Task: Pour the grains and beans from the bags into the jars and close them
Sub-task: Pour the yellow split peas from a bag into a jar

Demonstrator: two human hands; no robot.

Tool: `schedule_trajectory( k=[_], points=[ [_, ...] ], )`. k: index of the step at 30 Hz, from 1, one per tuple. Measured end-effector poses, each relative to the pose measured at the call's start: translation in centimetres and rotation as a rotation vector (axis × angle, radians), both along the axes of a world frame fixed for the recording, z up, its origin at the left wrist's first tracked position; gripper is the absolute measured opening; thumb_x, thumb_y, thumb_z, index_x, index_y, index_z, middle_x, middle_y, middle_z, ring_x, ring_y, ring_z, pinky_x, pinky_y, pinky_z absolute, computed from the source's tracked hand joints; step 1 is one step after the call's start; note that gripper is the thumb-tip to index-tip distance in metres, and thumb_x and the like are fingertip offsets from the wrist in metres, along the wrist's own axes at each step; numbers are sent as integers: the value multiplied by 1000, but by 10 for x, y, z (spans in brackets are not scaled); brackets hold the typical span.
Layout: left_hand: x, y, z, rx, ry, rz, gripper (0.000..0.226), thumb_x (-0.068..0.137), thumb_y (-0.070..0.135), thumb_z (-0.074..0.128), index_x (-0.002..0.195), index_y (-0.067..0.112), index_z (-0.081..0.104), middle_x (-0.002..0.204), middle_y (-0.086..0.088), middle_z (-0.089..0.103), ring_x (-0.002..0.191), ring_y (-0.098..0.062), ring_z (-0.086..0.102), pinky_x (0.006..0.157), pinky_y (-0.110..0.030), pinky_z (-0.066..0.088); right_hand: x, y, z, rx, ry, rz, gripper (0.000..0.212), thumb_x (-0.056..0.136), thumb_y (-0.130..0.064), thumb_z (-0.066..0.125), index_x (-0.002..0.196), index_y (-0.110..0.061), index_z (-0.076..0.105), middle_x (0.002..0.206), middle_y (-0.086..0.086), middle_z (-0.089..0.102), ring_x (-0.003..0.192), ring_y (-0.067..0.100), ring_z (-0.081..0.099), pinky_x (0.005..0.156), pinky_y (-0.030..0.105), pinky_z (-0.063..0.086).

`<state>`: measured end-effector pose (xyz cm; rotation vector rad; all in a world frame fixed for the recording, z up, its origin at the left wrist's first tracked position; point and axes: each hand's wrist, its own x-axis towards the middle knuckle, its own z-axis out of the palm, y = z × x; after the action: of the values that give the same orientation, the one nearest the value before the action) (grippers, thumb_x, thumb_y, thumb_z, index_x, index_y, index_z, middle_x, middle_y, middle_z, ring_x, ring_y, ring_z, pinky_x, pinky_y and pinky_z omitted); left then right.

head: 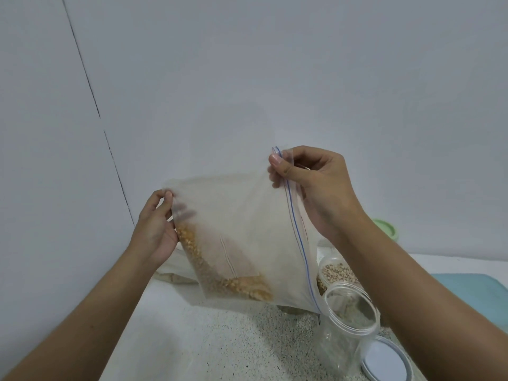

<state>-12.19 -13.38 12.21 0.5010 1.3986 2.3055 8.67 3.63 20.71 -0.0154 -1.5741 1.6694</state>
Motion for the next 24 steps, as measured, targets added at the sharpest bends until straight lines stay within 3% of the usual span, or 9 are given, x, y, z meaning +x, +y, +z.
schedule_trajectory(
  k=[10, 16, 24],
  points=[
    [0, 20, 34, 50, 63, -6, 21, 105, 25, 52, 87, 22, 62, 90, 1, 70, 72, -17, 72, 69, -32, 62, 12, 13, 21, -62, 47, -27, 8, 89, 0, 72, 82, 1, 70, 78, 17, 62, 69, 26, 57, 67, 29, 50],
    [7, 32, 50, 47, 124, -24, 26, 105, 25, 53, 83, 23, 65, 90, -1, 68, 70, -19, 73, 78, -39, 55, 26, 25, 25, -105, 86, -22, 8, 87, 1, 73, 80, 0, 72, 73, 8, 65, 70, 24, 58, 69, 30, 50],
    [22, 44, 64, 50, 174, -32, 25, 106, 26, 52, 84, 24, 64, 86, 0, 67, 67, -19, 72, 73, -38, 49, 45, 37, 29, -100, 123, -24, 9, 87, 4, 71, 79, 0, 71, 74, 6, 67, 74, 25, 59, 73, 34, 49]
  ],
)
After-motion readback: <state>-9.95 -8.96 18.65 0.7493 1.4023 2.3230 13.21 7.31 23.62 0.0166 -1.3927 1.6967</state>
